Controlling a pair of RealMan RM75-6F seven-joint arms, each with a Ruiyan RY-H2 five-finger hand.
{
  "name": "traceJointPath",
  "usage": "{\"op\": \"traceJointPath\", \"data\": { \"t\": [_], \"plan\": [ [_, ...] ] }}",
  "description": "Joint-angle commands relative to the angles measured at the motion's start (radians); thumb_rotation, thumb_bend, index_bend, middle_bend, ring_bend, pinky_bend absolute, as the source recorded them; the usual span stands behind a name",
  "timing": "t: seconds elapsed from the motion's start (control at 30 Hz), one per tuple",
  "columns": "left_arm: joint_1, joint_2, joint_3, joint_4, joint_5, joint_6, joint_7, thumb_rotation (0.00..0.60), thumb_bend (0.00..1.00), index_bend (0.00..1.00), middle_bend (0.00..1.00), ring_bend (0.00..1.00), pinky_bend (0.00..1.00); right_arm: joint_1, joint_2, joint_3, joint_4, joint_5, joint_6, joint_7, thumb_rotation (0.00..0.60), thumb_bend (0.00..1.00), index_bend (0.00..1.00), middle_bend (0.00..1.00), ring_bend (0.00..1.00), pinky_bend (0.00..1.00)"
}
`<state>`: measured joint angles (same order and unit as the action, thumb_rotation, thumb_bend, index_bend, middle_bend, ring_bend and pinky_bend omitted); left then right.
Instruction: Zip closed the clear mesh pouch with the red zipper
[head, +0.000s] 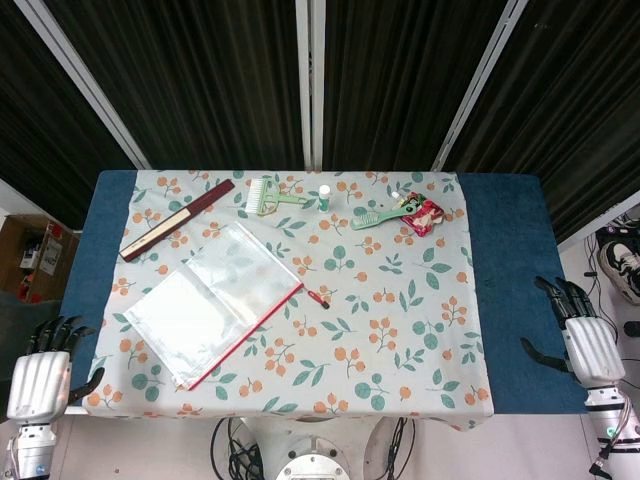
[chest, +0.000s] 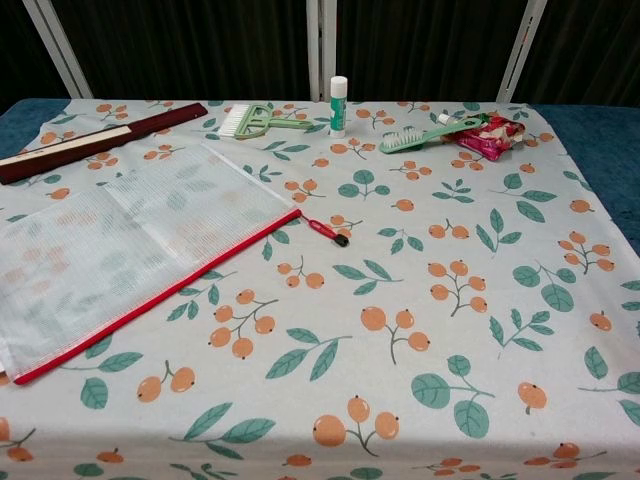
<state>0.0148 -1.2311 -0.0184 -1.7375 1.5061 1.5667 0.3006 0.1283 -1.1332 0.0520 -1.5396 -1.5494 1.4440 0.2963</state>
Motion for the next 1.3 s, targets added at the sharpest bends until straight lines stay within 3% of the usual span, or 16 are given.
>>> {"op": "traceJointPath", "data": {
  "t": [0.03,0.4,0.6,0.77,0.9,1.13,1.3],
  "plan": [
    [-0.009,-0.003,-0.008,0.004,-0.015,-0.014,0.0,0.6,0.19,0.29,0.17,0.12,0.14,0.009,-0.003,0.007,-0.004,0.012,-0.013,-0.011,0.6,0.18,0.02,0.14,0.0,0.03],
    [-0.036,0.003,-0.016,0.004,-0.013,-0.044,-0.007,0.6,0.19,0.29,0.17,0.12,0.14,0.02,-0.01,0.014,-0.012,0.022,-0.027,-0.028,0.6,0.18,0.02,0.14,0.0,0.03],
    [-0.11,0.033,-0.033,-0.035,0.055,-0.102,-0.002,0.6,0.19,0.3,0.17,0.12,0.14,0.018,0.001,0.013,-0.012,0.004,-0.009,-0.025,0.6,0.18,0.02,0.14,0.0,0.03],
    [-0.261,0.05,-0.087,-0.082,0.124,-0.245,-0.043,0.6,0.19,0.31,0.17,0.12,0.14,0.024,0.02,0.016,-0.025,-0.021,0.008,-0.026,0.6,0.18,0.02,0.14,0.0,0.03],
    [-0.409,0.022,-0.15,-0.092,0.099,-0.41,-0.068,0.6,0.19,0.33,0.17,0.12,0.14,0.026,0.034,0.014,-0.037,-0.034,0.013,-0.03,0.6,0.18,0.02,0.14,0.0,0.03],
    [-0.669,-0.138,-0.247,0.006,-0.007,-0.674,-0.065,0.6,0.24,0.38,0.18,0.12,0.14,0.022,0.053,0.011,-0.062,-0.046,0.029,-0.049,0.6,0.18,0.02,0.14,0.0,0.03],
    [-0.796,-0.273,-0.273,0.14,-0.095,-0.781,-0.045,0.6,0.28,0.43,0.19,0.12,0.14,0.02,0.057,0.007,-0.069,-0.044,0.028,-0.056,0.6,0.18,0.02,0.14,0.0,0.04]
  ]
}}
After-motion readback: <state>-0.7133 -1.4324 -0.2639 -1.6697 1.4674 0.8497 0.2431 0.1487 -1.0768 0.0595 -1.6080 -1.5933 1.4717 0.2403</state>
